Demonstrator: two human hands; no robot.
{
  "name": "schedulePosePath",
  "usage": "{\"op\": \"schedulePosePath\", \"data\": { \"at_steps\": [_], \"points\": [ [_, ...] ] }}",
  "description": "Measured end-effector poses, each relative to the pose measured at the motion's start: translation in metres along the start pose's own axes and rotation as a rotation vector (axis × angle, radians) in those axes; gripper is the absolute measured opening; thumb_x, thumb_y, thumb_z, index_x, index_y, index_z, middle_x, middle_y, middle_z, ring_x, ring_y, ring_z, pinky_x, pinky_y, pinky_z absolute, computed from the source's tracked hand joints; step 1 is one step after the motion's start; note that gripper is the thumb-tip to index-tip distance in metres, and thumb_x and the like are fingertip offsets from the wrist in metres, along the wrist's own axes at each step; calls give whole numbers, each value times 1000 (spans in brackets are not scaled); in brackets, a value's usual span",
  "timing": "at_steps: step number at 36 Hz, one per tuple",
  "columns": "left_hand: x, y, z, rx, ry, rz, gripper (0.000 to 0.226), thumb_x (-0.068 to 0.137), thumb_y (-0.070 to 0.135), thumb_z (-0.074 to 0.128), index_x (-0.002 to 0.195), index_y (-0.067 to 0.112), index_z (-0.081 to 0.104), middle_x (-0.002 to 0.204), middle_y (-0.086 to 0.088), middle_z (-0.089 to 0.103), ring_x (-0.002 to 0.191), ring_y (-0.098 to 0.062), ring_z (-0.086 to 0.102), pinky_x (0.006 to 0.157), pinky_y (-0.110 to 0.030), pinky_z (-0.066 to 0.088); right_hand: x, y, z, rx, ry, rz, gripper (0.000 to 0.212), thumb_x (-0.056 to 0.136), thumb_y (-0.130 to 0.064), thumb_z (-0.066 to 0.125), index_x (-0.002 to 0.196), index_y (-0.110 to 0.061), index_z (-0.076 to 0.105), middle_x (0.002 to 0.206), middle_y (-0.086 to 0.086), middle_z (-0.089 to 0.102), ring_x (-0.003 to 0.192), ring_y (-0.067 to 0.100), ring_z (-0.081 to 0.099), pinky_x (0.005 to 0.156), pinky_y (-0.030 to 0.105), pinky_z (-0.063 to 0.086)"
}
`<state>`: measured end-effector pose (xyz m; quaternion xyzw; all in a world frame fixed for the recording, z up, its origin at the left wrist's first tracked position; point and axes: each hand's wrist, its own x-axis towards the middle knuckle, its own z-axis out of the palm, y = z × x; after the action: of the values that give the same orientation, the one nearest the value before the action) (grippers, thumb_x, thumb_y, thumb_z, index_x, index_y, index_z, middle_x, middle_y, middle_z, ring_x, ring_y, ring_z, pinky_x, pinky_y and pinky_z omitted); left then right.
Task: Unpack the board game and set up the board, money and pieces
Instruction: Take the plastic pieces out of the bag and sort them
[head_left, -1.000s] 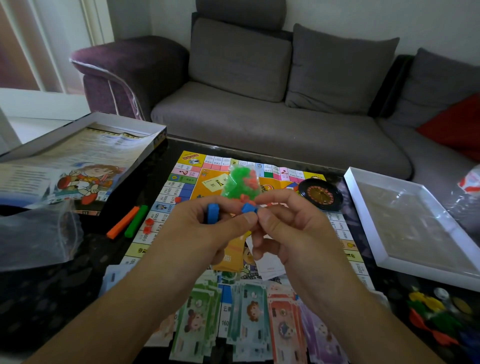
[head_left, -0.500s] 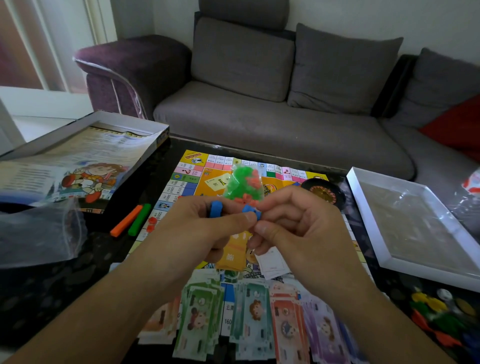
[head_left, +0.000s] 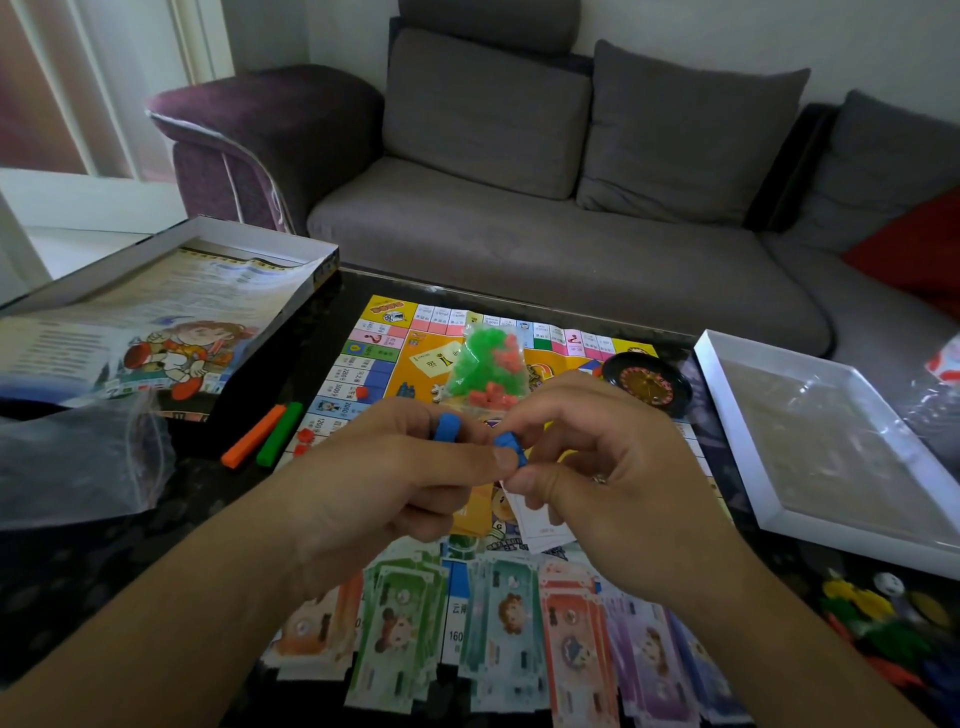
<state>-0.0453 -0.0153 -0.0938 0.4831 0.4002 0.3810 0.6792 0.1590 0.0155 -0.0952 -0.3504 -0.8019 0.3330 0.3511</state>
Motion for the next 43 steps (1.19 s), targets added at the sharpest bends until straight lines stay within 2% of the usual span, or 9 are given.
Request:
{"op": "schedulePosePath", "data": {
  "at_steps": [5, 11, 23, 28, 34, 36, 38, 40, 43],
  "points": [
    [0, -2, -1, -48, -6, -9, 11, 82, 20, 75, 75, 16, 68, 60, 3, 25, 50, -10, 18, 46, -23, 16, 0, 2, 1, -3, 8, -23, 18, 83, -9, 72, 99, -19, 72, 101, -8, 63, 78, 22, 69, 58, 36, 59],
    [1, -2, 0, -109, -20, -3, 18, 86, 27, 73, 69, 22, 70, 67, 1, 21, 52, -11, 17, 48, -25, 14, 1, 1, 2, 27, -10, -48, 27, 86, 7, 73, 100, -17, 71, 99, -8, 60, 77, 24, 68, 59, 30, 57],
    [1, -4, 6, -95, 31, 23, 22, 91, 21, 68, 69, 21, 74, 59, 4, 24, 49, -9, 18, 48, -24, 15, 0, 3, 4, 56, 39, -26, 24, 88, 2, 73, 101, -18, 73, 101, -5, 62, 78, 25, 70, 61, 29, 56],
    [4, -8, 7, -128, 104, 61, 17, 85, 24, 73, 91, 8, 72, 75, -8, 18, 50, -10, 21, 44, -21, 20, -1, 0, 5, -38, 94, 0, 43, 85, -12, 85, 120, -33, 72, 112, -14, 65, 97, 18, 70, 67, 34, 61],
    [8, -11, 12, -196, 95, 77, 27, 85, 19, 70, 104, 0, 70, 69, 1, 33, 56, -12, 26, 49, -25, 19, 1, 4, 5, -30, 196, -2, 25, 94, -8, 74, 109, -28, 78, 106, -12, 68, 94, 20, 70, 64, 33, 60],
    [10, -10, 11, -140, 131, 78, 27, 89, 11, 67, 111, -4, 71, 70, -2, 37, 57, -13, 34, 48, -25, 23, 2, 2, 1, 52, 232, 48, 27, 96, -5, 71, 109, -26, 80, 103, -10, 69, 88, 20, 71, 60, 27, 59],
    [10, -10, 11, -5, 169, 73, 18, 99, 6, 61, 108, 4, 76, 71, -5, 43, 57, -13, 42, 48, -24, 31, 2, 0, -1, 80, 258, 96, 30, 96, -6, 71, 111, -29, 80, 100, -13, 72, 86, 16, 71, 60, 27, 59],
    [9, -12, 10, 121, 175, 66, 20, 104, 9, 56, 102, 7, 76, 70, -5, 52, 58, -13, 47, 48, -23, 37, 2, -2, -2, 62, 261, 119, 27, 94, -11, 74, 109, -33, 77, 98, -15, 75, 88, 13, 72, 66, 30, 61],
    [6, -11, 13, 274, 134, 77, 21, 106, 13, 55, 100, 7, 74, 67, -4, 55, 55, -12, 47, 49, -19, 39, 3, -5, 1, 99, 246, 113, 18, 90, -11, 78, 97, -26, 72, 91, -11, 77, 81, 11, 73, 67, 30, 60]
  ]
}}
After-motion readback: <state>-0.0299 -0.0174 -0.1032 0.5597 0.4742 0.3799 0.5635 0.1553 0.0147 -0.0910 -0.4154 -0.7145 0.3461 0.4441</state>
